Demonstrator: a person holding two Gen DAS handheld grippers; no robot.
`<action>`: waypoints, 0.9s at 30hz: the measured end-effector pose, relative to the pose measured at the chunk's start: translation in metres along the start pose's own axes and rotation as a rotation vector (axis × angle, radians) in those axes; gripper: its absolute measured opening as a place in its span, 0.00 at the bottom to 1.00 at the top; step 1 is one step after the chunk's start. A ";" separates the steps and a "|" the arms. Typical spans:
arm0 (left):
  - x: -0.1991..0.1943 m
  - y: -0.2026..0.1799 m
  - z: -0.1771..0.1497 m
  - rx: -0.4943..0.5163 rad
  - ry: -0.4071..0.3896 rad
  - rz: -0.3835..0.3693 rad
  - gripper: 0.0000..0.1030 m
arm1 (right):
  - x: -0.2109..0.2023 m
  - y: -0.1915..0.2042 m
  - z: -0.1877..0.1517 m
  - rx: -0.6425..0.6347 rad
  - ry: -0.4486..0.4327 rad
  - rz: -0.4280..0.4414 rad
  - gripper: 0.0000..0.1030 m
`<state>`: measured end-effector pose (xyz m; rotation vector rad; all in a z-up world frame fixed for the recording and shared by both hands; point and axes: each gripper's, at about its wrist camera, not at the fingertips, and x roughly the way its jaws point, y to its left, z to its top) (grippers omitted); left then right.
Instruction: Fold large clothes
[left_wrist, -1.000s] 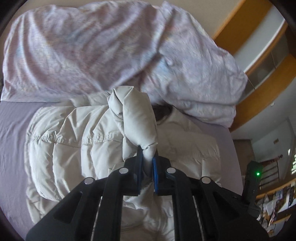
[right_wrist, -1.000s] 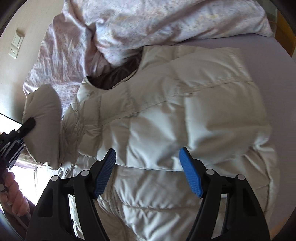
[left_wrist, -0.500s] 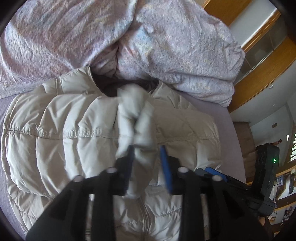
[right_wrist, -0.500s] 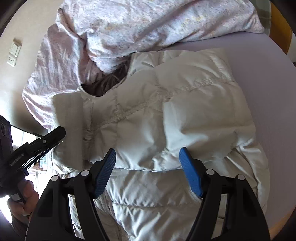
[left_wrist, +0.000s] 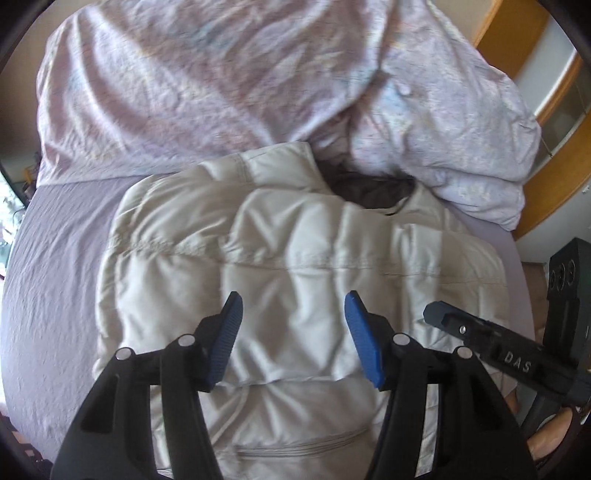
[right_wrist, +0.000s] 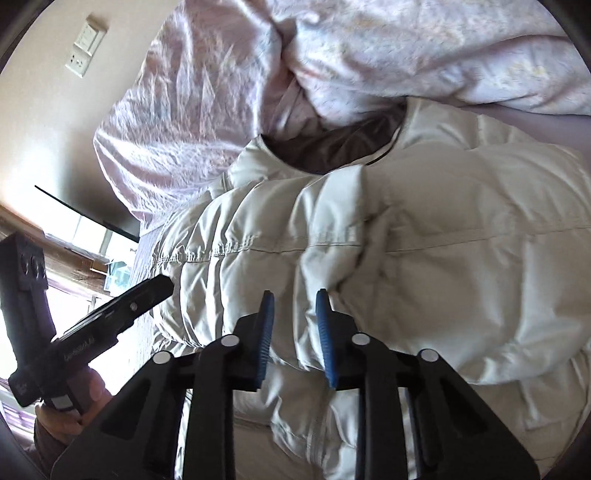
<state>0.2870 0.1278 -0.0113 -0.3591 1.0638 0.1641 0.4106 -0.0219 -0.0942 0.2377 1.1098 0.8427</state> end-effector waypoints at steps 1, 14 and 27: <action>0.000 0.004 -0.001 -0.003 0.001 0.006 0.57 | 0.006 0.001 0.000 0.000 0.012 -0.010 0.20; -0.009 0.036 -0.020 0.011 0.007 0.070 0.62 | 0.051 -0.030 -0.003 0.102 0.108 -0.170 0.00; -0.031 0.071 -0.059 0.033 0.018 0.127 0.79 | -0.024 -0.050 -0.023 0.045 0.011 -0.264 0.74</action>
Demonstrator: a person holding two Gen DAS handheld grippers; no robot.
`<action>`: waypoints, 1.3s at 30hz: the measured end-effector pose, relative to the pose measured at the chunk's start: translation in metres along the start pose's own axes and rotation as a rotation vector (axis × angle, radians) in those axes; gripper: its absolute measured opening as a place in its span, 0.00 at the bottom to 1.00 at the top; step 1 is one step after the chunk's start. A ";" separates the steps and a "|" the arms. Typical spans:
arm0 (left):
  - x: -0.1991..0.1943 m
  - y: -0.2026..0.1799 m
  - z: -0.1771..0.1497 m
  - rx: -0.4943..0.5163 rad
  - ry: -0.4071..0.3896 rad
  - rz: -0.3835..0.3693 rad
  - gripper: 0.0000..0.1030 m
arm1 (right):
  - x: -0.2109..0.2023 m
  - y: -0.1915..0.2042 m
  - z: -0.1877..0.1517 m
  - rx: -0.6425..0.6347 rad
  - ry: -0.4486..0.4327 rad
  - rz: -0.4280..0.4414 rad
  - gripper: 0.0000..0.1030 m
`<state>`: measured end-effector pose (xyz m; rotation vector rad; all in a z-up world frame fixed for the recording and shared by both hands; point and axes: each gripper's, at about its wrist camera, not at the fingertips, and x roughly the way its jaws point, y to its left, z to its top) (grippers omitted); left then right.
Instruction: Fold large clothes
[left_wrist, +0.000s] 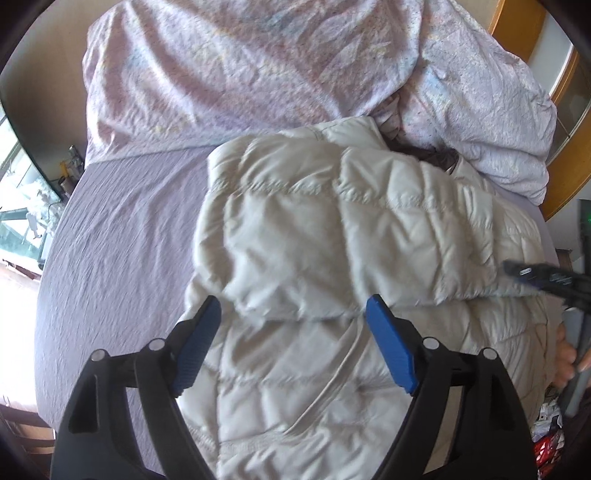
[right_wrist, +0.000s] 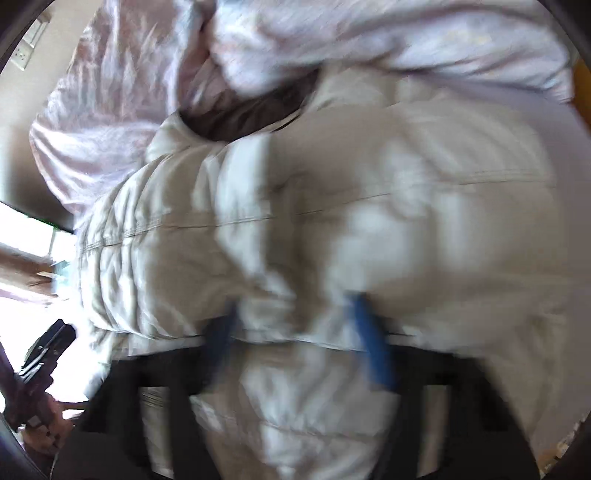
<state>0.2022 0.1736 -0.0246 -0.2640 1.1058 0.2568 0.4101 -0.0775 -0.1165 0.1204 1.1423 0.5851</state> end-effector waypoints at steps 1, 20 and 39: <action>-0.001 0.003 -0.004 -0.003 0.003 0.001 0.79 | -0.008 -0.009 -0.004 0.004 -0.001 0.005 0.74; -0.002 0.094 -0.105 -0.097 0.159 -0.035 0.78 | -0.053 -0.196 -0.123 0.203 0.214 0.021 0.74; 0.008 0.079 -0.149 -0.089 0.237 -0.108 0.53 | -0.032 -0.207 -0.167 0.229 0.336 0.264 0.60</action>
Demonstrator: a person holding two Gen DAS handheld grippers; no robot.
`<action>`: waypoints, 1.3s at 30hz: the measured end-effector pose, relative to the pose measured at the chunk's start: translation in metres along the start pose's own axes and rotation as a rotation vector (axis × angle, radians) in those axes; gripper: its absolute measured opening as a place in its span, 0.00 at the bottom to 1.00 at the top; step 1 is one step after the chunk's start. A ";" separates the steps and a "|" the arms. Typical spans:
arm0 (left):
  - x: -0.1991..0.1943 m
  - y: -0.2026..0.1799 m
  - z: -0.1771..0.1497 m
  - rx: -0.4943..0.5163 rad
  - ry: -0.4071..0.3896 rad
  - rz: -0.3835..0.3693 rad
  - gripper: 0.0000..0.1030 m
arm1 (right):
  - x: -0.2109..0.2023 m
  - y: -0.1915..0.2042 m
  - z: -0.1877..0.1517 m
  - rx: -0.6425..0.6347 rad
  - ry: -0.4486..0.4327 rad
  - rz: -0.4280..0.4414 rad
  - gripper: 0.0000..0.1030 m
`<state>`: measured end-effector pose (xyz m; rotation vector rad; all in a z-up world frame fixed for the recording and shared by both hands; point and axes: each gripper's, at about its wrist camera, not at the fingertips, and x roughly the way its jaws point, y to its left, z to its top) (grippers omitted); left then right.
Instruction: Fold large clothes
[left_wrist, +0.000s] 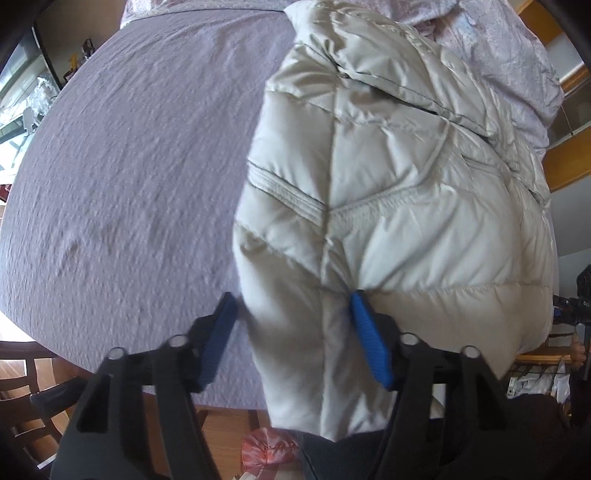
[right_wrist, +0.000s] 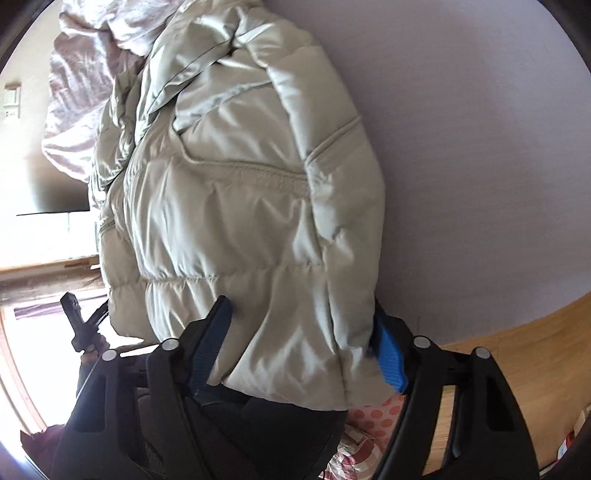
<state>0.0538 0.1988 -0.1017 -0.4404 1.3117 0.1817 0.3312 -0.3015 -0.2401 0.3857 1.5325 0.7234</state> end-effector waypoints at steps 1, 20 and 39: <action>0.000 -0.002 -0.003 0.003 0.004 -0.010 0.47 | 0.001 0.000 0.000 0.004 0.004 0.007 0.50; -0.042 -0.021 0.024 0.003 -0.134 -0.008 0.07 | -0.040 0.041 0.035 -0.190 -0.128 -0.035 0.08; -0.102 -0.054 0.118 0.031 -0.374 0.006 0.08 | -0.111 0.094 0.086 -0.299 -0.389 -0.055 0.08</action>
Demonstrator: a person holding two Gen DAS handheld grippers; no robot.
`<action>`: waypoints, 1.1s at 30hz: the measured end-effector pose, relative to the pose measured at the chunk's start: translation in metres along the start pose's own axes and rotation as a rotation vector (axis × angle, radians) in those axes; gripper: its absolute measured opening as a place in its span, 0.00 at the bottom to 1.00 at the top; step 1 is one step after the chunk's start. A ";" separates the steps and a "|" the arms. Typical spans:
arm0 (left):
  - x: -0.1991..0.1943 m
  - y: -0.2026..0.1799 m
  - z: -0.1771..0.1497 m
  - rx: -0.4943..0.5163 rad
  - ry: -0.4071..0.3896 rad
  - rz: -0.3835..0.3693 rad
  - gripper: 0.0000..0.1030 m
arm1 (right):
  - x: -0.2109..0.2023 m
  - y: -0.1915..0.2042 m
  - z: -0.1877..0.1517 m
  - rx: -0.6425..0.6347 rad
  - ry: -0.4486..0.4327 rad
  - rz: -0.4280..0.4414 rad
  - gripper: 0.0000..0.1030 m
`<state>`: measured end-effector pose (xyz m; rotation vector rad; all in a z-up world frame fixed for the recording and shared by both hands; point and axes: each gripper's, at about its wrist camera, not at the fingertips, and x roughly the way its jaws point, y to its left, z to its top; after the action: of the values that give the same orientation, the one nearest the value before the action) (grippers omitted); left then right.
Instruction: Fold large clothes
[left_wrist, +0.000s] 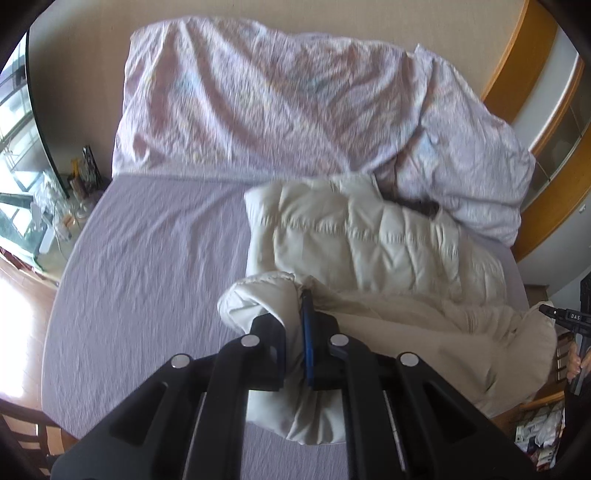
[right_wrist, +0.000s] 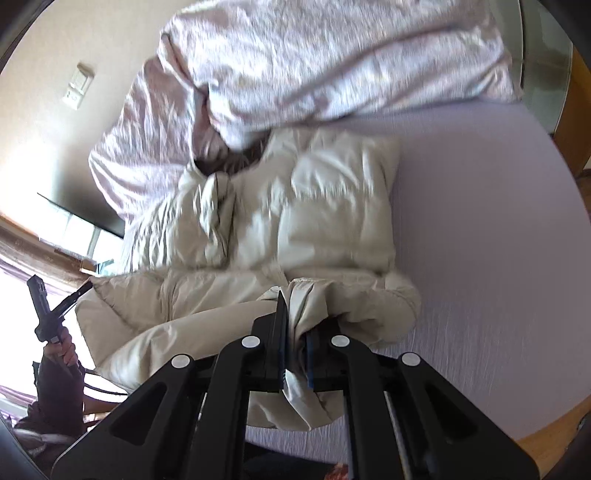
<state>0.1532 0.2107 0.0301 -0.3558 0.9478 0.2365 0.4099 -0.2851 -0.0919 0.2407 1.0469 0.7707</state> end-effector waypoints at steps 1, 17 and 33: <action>0.001 -0.001 0.006 -0.002 -0.009 0.002 0.08 | 0.000 0.000 0.007 0.009 -0.014 -0.002 0.08; 0.069 -0.014 0.097 -0.030 -0.067 0.050 0.08 | 0.052 -0.022 0.094 0.235 -0.137 -0.089 0.08; 0.167 0.006 0.137 -0.102 0.029 0.120 0.12 | 0.126 -0.051 0.141 0.388 -0.093 -0.153 0.08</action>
<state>0.3480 0.2779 -0.0359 -0.3975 0.9895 0.3914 0.5869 -0.2130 -0.1349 0.5168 1.1068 0.4098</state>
